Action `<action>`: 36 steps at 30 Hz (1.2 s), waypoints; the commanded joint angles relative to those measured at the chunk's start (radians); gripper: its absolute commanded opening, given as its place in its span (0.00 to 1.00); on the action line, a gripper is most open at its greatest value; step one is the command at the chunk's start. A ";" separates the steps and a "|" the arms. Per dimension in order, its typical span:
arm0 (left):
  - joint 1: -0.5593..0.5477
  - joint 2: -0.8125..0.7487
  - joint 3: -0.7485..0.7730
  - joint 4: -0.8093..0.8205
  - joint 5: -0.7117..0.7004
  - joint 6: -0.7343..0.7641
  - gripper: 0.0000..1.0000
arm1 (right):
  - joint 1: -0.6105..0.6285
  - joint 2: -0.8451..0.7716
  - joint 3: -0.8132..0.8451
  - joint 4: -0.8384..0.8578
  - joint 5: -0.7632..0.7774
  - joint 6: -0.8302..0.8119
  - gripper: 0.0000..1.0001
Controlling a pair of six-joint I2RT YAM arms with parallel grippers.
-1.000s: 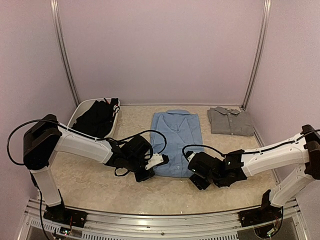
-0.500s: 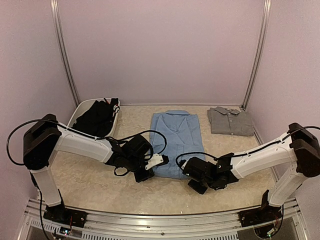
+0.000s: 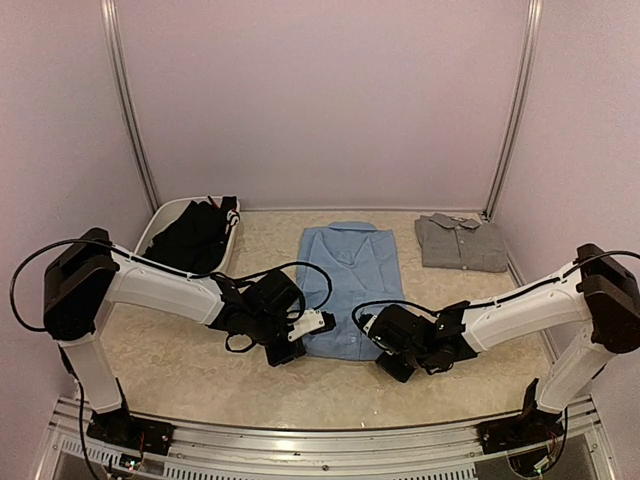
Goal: Fold and stack the long sleeve shirts
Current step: Pick up the 2/3-rectangle-folded shirt from the center of the board, then fold the 2/3-rectangle-folded shirt at the center of the board.
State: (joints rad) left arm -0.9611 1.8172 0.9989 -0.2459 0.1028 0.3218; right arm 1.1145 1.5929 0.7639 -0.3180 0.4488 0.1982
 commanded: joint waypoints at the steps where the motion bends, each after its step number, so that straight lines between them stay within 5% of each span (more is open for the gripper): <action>1: -0.001 0.011 -0.036 -0.114 0.015 -0.002 0.00 | -0.010 0.012 -0.005 0.021 -0.042 -0.013 0.53; 12: -0.004 -0.027 -0.071 -0.093 0.036 -0.022 0.00 | -0.017 0.063 0.018 0.006 -0.090 -0.022 0.00; 21: -0.059 -0.156 -0.115 -0.116 0.108 -0.167 0.00 | 0.079 -0.024 0.016 -0.055 -0.334 0.021 0.00; 36: -0.202 -0.320 -0.138 -0.178 0.287 -0.387 0.00 | 0.111 -0.425 -0.010 -0.242 -0.763 0.146 0.00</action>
State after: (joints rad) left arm -1.1587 1.5608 0.8631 -0.4015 0.3000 -0.0040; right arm 1.2121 1.2640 0.7540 -0.5102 -0.1730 0.2989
